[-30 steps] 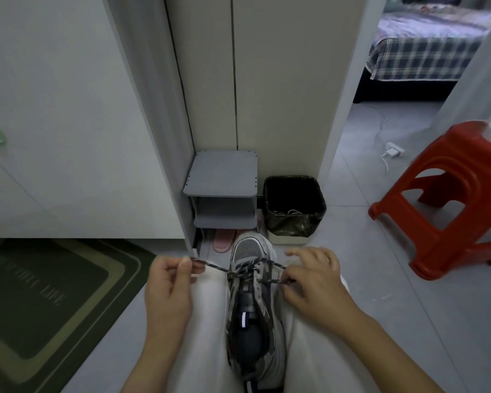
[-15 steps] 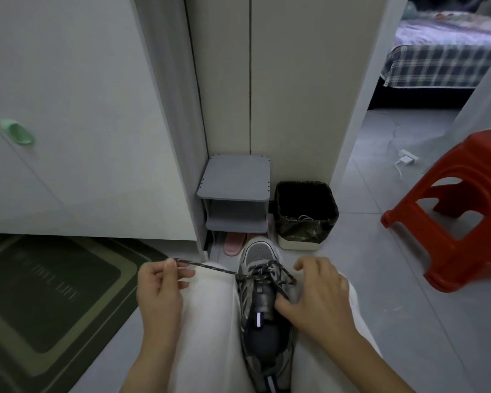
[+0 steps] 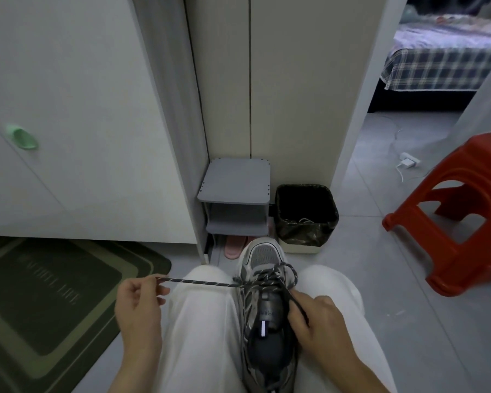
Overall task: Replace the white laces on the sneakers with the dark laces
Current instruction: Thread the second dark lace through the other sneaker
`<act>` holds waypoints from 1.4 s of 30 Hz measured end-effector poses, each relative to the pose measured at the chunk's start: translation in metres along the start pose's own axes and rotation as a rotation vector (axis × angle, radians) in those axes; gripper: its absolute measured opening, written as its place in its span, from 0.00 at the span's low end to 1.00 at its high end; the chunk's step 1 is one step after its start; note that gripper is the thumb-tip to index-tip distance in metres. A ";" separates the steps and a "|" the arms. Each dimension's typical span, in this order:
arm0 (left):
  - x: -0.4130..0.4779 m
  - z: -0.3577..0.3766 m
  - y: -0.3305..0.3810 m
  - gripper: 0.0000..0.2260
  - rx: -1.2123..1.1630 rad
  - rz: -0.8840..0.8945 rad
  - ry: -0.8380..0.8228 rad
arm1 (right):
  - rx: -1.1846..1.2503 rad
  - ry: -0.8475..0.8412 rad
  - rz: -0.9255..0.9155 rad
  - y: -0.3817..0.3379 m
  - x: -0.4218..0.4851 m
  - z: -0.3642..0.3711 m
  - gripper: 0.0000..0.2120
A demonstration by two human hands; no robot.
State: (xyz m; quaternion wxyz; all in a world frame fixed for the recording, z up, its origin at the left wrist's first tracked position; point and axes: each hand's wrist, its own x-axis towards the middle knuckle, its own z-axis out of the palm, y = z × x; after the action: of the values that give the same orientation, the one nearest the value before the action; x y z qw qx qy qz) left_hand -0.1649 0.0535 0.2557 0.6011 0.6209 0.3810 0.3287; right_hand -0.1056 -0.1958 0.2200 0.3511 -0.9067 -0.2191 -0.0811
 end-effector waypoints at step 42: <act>0.015 0.023 0.007 0.05 -0.262 -0.276 0.061 | 0.088 -0.067 0.259 0.000 0.072 -0.015 0.20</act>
State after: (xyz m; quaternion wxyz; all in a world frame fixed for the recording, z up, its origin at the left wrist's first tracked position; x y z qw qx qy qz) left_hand -0.1366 0.0554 0.2608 0.7043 0.4688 0.4347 0.3086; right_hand -0.0415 -0.1813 0.2534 0.3907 -0.9133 -0.1151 0.0047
